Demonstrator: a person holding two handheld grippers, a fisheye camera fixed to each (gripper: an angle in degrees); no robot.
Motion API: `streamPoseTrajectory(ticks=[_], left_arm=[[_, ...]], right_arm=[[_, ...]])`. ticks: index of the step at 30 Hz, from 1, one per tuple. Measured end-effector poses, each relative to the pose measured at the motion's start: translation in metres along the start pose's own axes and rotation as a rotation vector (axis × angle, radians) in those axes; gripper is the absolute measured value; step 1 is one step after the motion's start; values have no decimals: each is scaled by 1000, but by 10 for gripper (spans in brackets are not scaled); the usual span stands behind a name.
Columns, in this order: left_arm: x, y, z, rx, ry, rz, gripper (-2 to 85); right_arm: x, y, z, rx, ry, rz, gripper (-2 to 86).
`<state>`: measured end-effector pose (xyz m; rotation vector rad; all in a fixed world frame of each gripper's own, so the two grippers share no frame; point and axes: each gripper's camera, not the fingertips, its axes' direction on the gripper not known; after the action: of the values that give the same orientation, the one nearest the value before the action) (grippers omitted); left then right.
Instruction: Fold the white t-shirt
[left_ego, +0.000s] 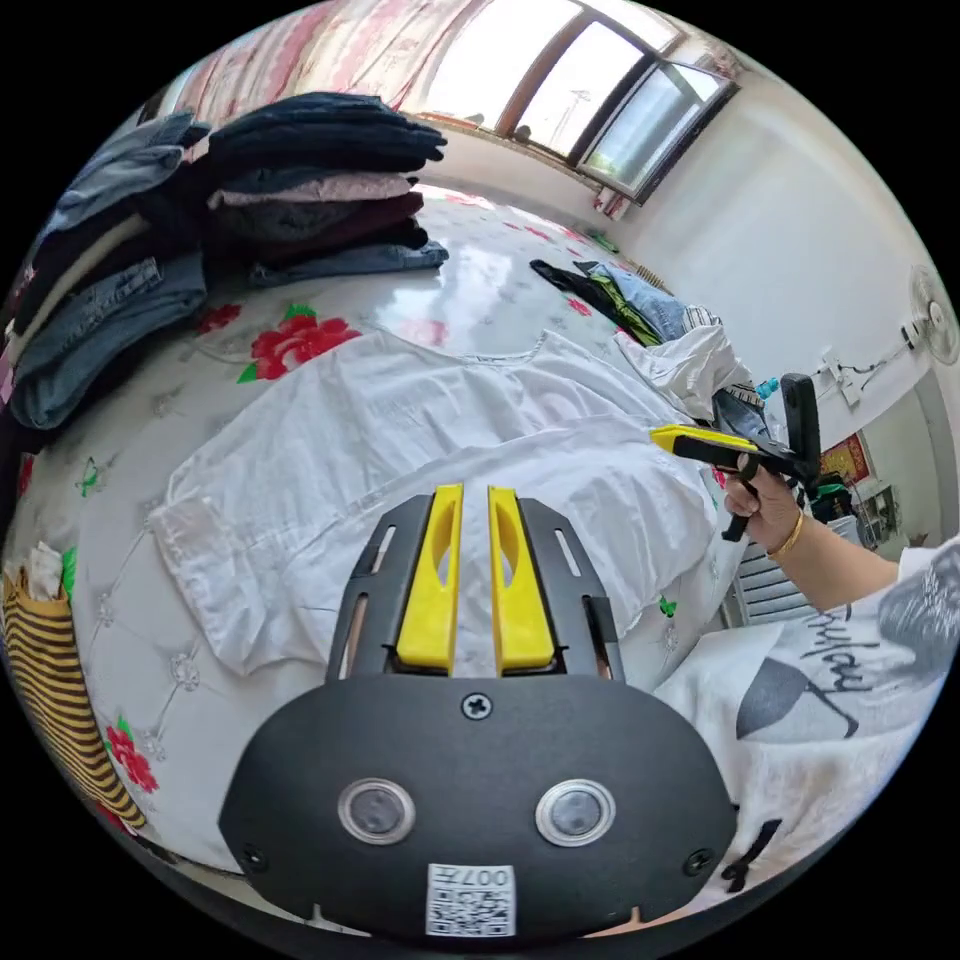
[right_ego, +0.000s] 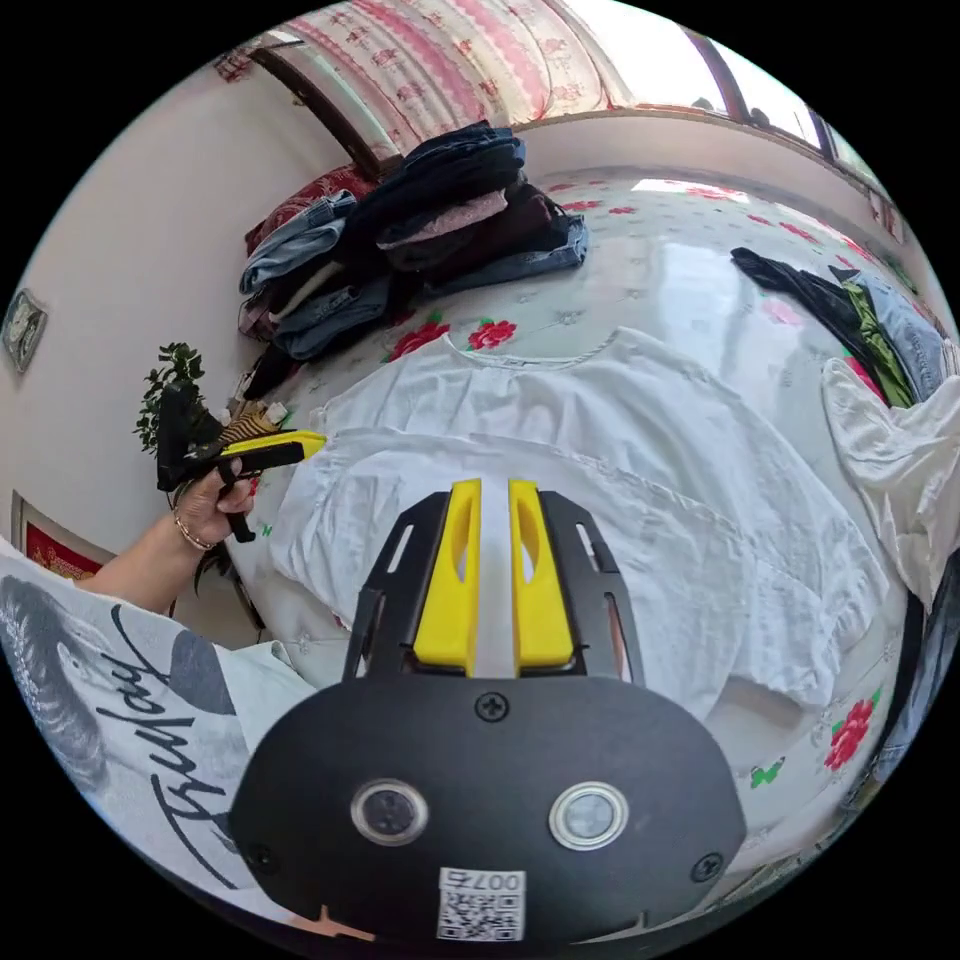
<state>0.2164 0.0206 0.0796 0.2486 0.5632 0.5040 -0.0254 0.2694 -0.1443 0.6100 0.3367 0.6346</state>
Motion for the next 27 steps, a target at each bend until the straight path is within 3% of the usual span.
streamPoseTrajectory(ticks=[6, 7, 8, 12, 15, 20, 21, 25, 27], left_arm=[[-26, -11, 47, -87, -169, -101, 18], [-32, -7, 50, -98, -174, -119, 11], [-38, 3, 40, 11, -157, -125, 3], [-61, 11, 26, 7, -106, -240, -3], [-69, 35, -21, 144, -154, -318, 9], [-85, 92, -90, 283, -259, -386, 106], [-87, 101, -97, 283, -286, -390, 151], [-93, 112, -89, 213, -315, -403, 173], [-108, 114, -68, 96, -354, -447, 154]], right_arm=[[21, -34, 57, -100, 116, 126, 14], [31, -32, 69, -150, 140, 159, 10], [33, -30, 66, -100, 141, 149, 8], [54, -28, 60, -78, 46, 229, -1], [28, -26, 29, 17, 10, 73, -2], [-39, -6, 18, -67, -85, -208, -3], [-48, 3, 31, -110, -104, -246, -3], [-45, 23, 99, -355, -52, -196, -3], [-39, 19, 90, -290, -107, -149, -3]])
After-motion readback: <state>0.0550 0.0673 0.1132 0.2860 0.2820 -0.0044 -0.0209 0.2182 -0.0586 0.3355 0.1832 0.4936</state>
